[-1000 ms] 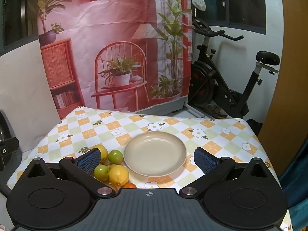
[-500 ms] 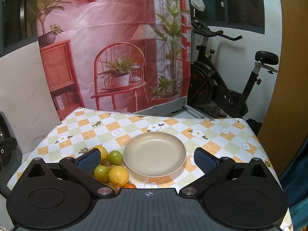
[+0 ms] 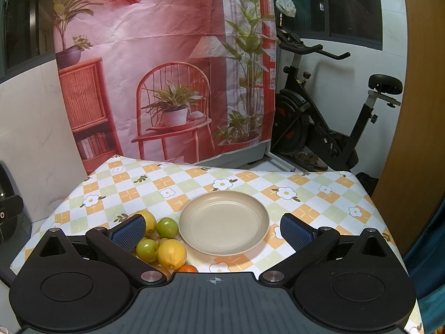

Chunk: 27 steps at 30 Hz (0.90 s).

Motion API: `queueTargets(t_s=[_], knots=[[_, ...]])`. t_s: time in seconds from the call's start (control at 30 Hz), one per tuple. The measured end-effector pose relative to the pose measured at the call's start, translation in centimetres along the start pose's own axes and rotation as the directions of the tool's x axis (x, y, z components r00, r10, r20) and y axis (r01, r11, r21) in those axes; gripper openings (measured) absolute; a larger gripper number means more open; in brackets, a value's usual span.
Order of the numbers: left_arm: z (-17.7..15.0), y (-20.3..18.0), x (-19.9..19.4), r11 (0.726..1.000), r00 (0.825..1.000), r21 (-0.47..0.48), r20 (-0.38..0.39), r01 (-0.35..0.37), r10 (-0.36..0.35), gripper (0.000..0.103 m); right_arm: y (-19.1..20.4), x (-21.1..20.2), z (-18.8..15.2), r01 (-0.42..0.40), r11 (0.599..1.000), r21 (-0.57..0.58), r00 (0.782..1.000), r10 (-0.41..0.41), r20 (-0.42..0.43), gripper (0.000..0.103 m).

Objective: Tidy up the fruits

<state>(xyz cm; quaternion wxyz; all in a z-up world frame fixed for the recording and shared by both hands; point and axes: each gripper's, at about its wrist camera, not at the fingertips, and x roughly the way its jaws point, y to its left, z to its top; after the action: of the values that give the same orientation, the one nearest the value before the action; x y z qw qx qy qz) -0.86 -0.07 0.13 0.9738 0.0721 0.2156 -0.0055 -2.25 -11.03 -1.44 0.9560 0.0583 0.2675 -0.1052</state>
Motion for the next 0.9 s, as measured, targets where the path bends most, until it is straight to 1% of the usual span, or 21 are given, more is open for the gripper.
queueTargets(t_s=[0.9], knots=[[-0.06,0.25,-0.26,1.0,1.0,-0.025,0.006,0.002,-0.001,0.103,0.02,-0.21,-0.11,0.0,1.0,0.0,1.0,0.0,0.004,0.103]])
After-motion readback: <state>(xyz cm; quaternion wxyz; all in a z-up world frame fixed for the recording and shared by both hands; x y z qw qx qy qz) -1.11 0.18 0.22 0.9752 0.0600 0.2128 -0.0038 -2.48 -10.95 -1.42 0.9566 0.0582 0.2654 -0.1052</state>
